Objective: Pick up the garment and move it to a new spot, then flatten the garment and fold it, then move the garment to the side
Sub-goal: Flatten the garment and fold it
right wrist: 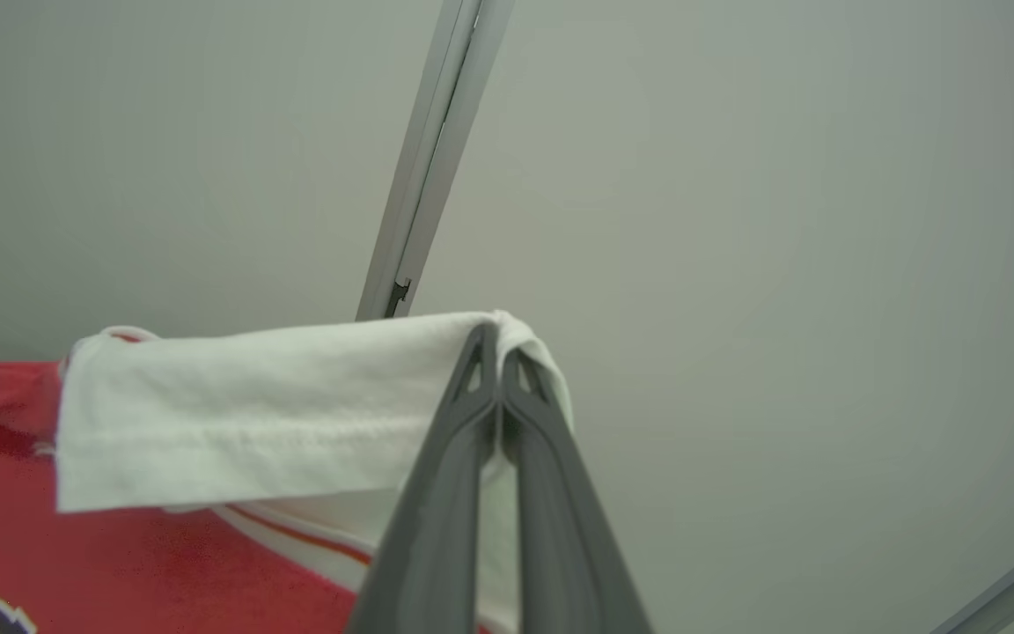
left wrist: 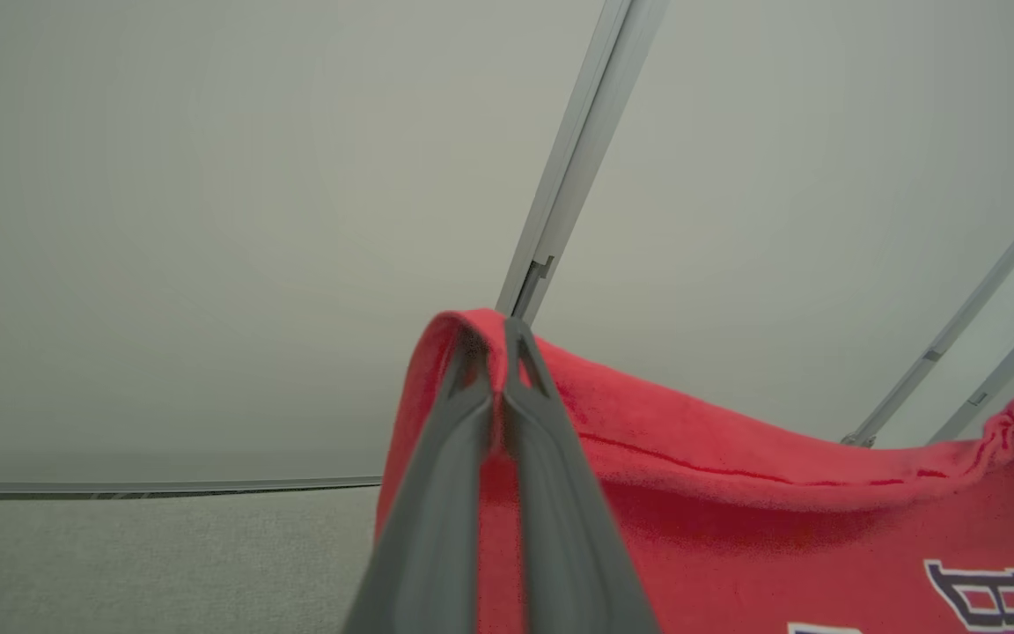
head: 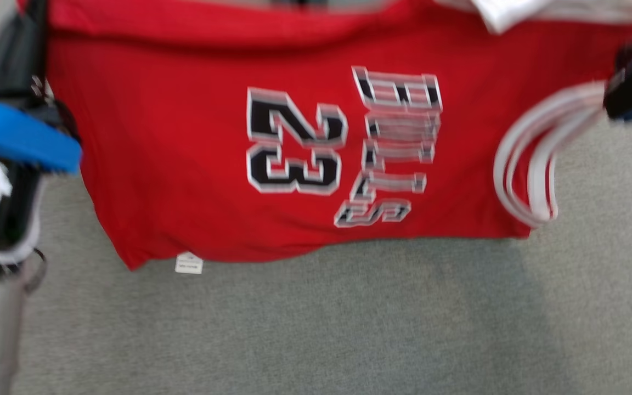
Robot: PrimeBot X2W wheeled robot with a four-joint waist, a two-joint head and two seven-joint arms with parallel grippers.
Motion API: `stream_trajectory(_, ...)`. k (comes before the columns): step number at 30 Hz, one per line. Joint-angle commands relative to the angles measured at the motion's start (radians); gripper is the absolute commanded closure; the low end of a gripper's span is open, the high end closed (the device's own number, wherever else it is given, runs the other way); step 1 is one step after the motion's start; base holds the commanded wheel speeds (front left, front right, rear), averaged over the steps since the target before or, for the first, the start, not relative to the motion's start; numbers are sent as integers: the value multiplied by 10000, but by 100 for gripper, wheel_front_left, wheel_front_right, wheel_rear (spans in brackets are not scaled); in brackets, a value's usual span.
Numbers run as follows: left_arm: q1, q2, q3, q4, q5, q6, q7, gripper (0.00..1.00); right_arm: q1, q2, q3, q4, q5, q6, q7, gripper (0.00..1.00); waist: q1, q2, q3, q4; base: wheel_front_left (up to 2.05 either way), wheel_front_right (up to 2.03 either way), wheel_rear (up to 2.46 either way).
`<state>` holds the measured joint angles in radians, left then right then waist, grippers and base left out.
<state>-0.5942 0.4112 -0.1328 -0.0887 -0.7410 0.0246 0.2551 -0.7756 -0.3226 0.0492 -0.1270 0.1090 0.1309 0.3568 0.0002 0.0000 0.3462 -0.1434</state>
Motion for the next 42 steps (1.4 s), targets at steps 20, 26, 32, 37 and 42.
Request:
stream_trajectory(20,-6284,724,-509,3955,2604,-532,-2609,100,-7946,265,308,6433,-1693,-3,-5336,100,-2,0,2636,131,0,0,0)
stream_trajectory(26,-4935,327,-989,5126,2507,-914,-3388,100,-6232,499,698,7745,-997,-2,-5007,100,-2,0,2450,32,0,0,0)
stream_trajectory(32,-3015,-504,-1508,6600,2119,-1094,-3784,100,-3243,934,679,8393,585,-2,-3395,100,-2,0,1723,115,0,0,0)
stream_trajectory(37,-1276,-1255,-1507,7114,1062,-1308,-3659,100,-504,978,767,6947,1653,0,-2308,100,-2,0,777,204,0,0,0)
stream_trajectory(42,570,-1474,-1519,6782,352,-1420,-3526,100,2341,988,310,4363,2183,0,-294,100,-2,0,-184,205,0,0,0)
